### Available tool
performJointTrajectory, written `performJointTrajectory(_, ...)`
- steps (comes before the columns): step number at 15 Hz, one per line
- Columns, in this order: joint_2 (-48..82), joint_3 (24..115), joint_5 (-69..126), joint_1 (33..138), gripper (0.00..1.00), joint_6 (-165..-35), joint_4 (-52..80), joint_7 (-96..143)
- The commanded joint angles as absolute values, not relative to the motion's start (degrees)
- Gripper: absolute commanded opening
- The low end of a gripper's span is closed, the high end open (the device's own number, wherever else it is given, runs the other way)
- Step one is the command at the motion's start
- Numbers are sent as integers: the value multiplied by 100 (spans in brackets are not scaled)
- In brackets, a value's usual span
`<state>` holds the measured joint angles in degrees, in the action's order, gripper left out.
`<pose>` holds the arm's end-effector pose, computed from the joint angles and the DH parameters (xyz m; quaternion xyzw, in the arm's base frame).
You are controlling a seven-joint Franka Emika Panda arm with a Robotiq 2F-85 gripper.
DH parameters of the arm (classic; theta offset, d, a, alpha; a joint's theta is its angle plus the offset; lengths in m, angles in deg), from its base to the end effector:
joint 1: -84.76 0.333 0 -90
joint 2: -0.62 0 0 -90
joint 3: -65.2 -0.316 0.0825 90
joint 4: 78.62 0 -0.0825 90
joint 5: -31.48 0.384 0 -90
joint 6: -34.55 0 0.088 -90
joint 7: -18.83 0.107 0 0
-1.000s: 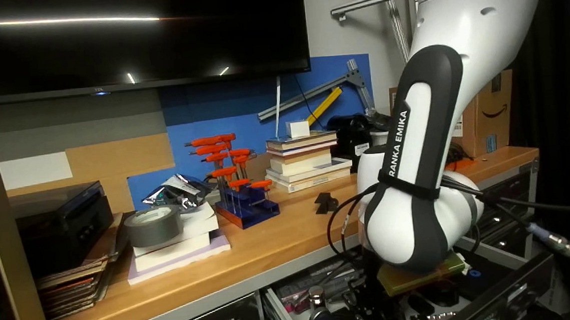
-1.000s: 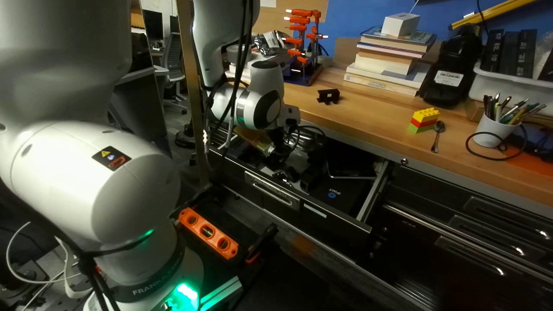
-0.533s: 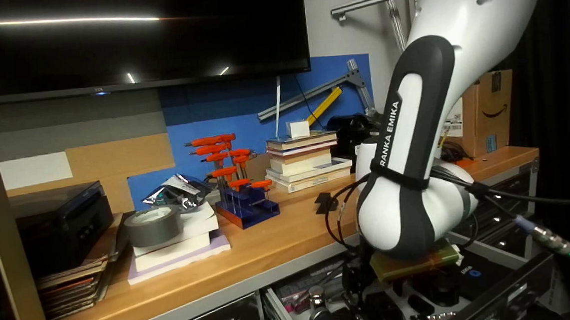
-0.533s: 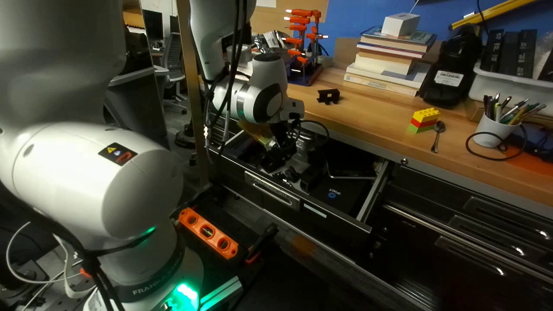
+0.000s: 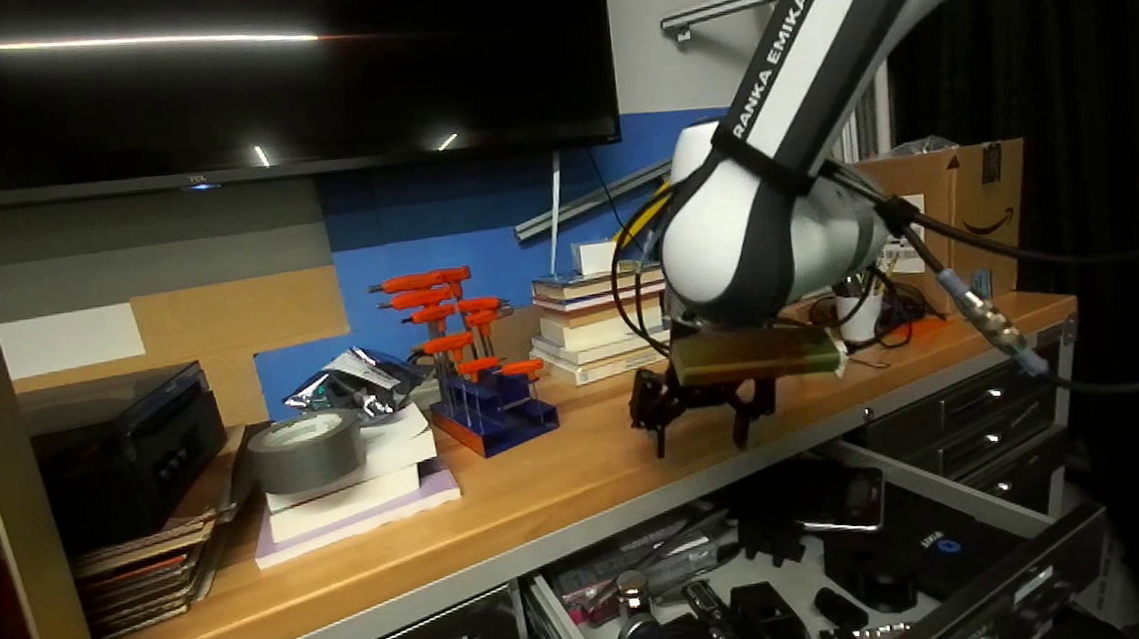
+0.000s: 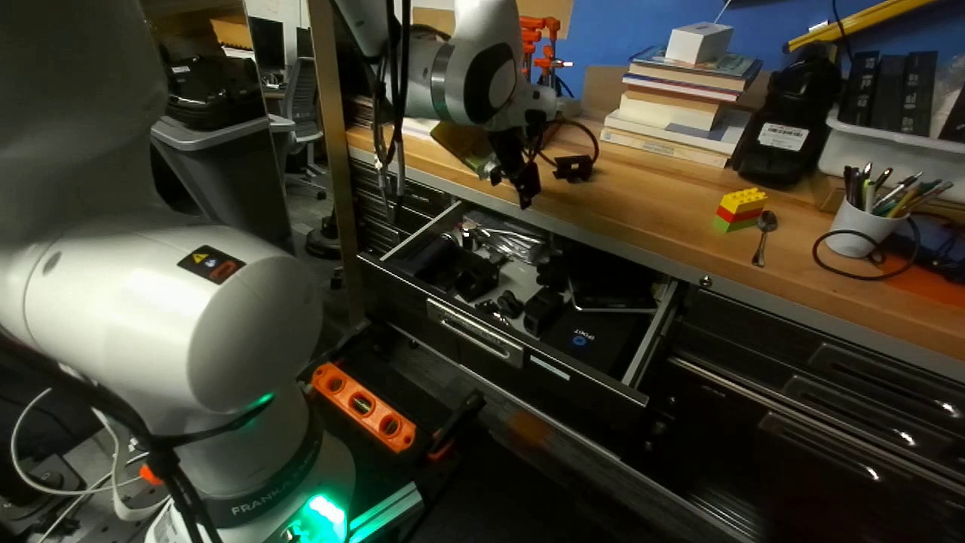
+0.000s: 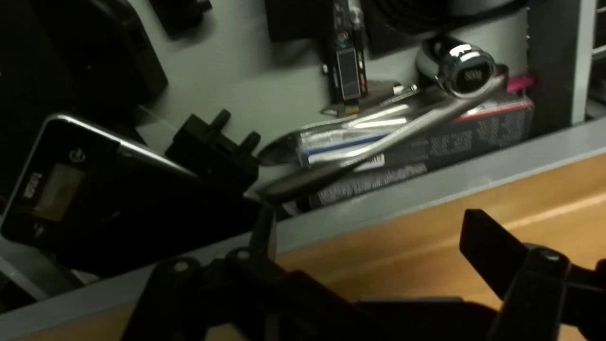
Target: Put the three black objects in the open drawer then close the drawer
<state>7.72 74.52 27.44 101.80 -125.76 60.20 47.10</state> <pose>0.5112 0.0723 0.2835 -0.9812 0.1440 -0.1275 0.0143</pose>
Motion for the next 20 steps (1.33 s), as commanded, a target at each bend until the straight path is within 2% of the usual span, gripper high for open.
performJointTrajectory(1,675,7097,2532,9834,100,-11837,5177,5223)
performJointTrajectory(10,1995,6954,2298,9639,100,-10719,3160,6661)
performJointTrajectory(20,3361,7255,2419,9609,100,-10429,1551,7195)
